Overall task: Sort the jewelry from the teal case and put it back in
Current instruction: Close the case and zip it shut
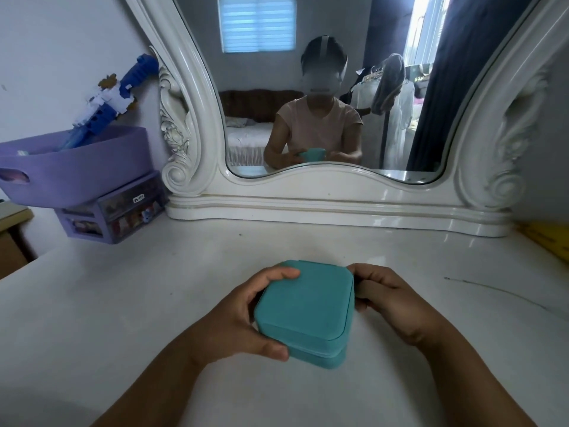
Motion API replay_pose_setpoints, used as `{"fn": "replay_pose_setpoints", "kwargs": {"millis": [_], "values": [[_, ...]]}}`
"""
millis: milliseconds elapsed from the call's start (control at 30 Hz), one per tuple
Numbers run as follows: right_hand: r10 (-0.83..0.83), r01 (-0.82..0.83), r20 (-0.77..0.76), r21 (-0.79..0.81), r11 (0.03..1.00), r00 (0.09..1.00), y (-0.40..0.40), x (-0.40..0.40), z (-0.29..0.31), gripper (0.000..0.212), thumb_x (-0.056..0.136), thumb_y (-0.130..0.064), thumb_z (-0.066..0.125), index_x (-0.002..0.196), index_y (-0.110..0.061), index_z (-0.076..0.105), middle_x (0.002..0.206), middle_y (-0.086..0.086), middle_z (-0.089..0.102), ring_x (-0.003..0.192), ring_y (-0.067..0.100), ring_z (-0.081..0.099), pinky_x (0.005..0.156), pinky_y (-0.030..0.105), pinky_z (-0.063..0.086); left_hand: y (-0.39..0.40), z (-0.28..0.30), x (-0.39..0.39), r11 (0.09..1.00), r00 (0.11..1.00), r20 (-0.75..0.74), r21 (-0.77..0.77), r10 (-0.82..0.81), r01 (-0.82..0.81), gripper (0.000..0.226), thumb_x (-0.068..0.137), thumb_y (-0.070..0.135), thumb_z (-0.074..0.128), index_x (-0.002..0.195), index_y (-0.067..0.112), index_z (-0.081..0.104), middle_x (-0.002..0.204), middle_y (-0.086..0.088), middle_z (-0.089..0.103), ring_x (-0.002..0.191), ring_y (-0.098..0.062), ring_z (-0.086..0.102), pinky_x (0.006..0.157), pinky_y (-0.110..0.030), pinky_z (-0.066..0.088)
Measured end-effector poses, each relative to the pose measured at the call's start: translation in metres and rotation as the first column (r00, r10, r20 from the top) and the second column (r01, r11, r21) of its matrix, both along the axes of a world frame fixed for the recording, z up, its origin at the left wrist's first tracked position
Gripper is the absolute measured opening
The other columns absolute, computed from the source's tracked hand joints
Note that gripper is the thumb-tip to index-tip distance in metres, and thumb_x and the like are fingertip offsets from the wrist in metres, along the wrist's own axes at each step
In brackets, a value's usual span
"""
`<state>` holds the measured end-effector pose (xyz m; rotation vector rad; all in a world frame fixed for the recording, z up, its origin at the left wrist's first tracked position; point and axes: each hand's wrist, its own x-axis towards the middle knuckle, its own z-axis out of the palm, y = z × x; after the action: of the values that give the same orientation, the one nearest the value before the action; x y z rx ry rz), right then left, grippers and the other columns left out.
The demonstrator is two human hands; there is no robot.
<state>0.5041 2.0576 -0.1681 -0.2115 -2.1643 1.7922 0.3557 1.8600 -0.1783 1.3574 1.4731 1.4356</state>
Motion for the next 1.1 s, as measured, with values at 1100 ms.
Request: {"fn": "replay_pose_setpoints", "kwargs": {"millis": [1100], "values": [[0.103, -0.107, -0.034, -0.145, 0.984, 0.994, -0.005, 0.012, 0.008, 0.013, 0.072, -0.002, 0.058, 0.08, -0.005, 0.069, 0.066, 0.013, 0.057, 0.053, 0.016, 0.043, 0.051, 0.022, 0.041, -0.006, 0.007, -0.009, 0.974, 0.958, 0.178, 0.064, -0.226, 0.218, 0.079, 0.057, 0.014, 0.085, 0.125, 0.027, 0.047, 0.133, 0.004, 0.05, 0.12, -0.02, 0.051, 0.093, -0.03, 0.048]]}}
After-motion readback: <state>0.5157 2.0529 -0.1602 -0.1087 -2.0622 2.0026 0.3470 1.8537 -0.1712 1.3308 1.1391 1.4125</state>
